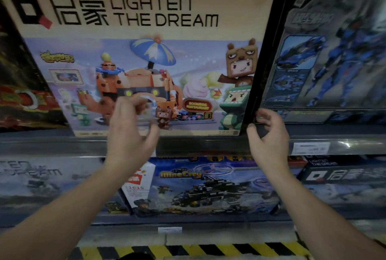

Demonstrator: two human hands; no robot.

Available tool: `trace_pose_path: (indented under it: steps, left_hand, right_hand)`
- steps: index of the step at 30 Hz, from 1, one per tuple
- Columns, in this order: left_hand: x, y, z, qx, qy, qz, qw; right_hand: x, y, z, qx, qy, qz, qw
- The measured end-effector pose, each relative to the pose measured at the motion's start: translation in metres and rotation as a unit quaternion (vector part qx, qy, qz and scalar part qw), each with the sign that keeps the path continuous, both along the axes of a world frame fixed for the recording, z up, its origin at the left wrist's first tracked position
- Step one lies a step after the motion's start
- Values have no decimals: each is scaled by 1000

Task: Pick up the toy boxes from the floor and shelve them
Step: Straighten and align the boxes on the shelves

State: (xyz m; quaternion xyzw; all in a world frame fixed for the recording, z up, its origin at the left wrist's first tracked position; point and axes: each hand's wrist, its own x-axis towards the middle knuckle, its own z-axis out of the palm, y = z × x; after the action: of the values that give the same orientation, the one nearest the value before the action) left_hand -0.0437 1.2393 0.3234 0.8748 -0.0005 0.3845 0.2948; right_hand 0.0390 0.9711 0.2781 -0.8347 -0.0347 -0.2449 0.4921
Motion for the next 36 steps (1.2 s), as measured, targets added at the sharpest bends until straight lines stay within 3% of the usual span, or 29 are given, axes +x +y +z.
trace_pose_path:
  steps: [6,10,14,16,21,25,36]
  left_hand:
    - [21,-109,-2,38,52,-289,955]
    - [38,-160,-7,28,125,-373,919]
    - [58,-194,-12,3,250,-331,910]
    - [66,-209,-17,-17,272,-295,916]
    - [82,-238,-29,-108,244,-175,948]
    - [97,-252,-34,-118,229,-60,964]
    - [116,-272,-23,-211,245,47,945]
  right_hand:
    - [12,-56,18,3,-18,-94,995]
    - [12,-107,29,-33,9,-162,986]
    - [5,-156,34,-54,26,-203,977]
    - [8,-178,32,-54,34,-202,977]
    - [35,-233,18,-51,52,-169,983]
    - [55,-273,16,-41,79,-139,986]
    - [97,-345,35,-33,200,-26,979]
